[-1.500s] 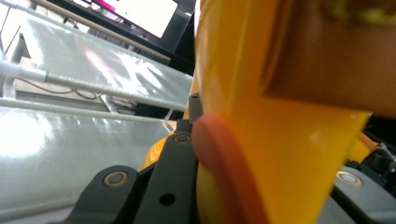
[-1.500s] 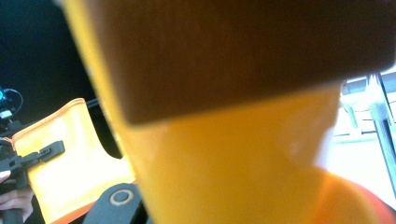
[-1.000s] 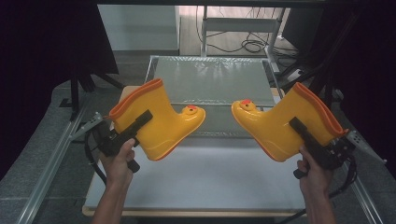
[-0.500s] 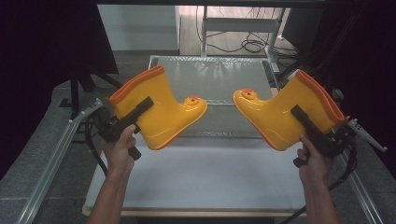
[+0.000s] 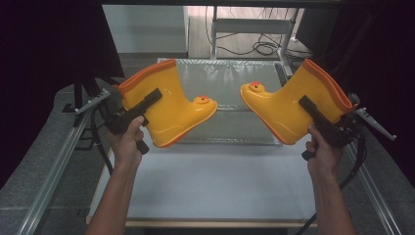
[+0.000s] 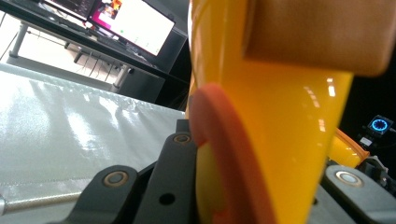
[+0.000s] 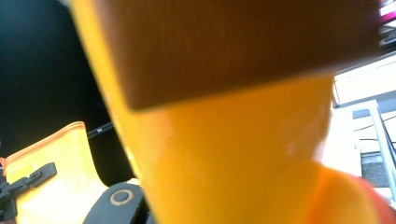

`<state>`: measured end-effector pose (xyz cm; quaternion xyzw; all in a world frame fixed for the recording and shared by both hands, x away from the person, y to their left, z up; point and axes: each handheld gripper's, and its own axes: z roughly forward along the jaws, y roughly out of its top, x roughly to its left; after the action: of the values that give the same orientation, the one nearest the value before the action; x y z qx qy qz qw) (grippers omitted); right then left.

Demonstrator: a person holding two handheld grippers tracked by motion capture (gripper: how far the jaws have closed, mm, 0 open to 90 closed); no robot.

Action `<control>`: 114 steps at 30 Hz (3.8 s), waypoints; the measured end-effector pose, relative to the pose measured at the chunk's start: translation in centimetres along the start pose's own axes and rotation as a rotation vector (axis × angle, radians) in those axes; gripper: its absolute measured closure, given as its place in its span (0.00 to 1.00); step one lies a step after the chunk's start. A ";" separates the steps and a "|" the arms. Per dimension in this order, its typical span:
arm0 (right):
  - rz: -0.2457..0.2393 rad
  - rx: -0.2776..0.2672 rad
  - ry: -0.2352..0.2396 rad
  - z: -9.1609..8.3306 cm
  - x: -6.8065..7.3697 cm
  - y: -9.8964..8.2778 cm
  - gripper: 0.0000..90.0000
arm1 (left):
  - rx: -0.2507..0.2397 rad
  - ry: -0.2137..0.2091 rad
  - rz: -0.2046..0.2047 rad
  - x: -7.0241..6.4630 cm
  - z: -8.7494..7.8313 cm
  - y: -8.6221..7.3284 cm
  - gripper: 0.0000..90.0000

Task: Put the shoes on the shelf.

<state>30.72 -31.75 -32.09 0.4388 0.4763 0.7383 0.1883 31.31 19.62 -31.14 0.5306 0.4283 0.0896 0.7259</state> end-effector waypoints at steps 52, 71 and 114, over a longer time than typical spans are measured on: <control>0.014 -0.044 -0.034 3.8 -1.2 1.8 0.96 | -0.077 -0.008 -0.017 1.0 5.7 3.5 0.95; -0.003 -0.019 -0.082 9.6 -2.1 2.4 0.96 | -0.088 0.045 0.014 2.7 10.6 5.4 0.95; -0.126 0.058 -0.238 17.8 -2.3 -0.2 0.96 | -0.094 0.194 0.098 4.7 17.6 3.4 0.95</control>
<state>46.68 -23.70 -30.44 0.4978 0.4982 0.6538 0.2766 47.93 11.55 -29.48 0.5050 0.4654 0.1960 0.7000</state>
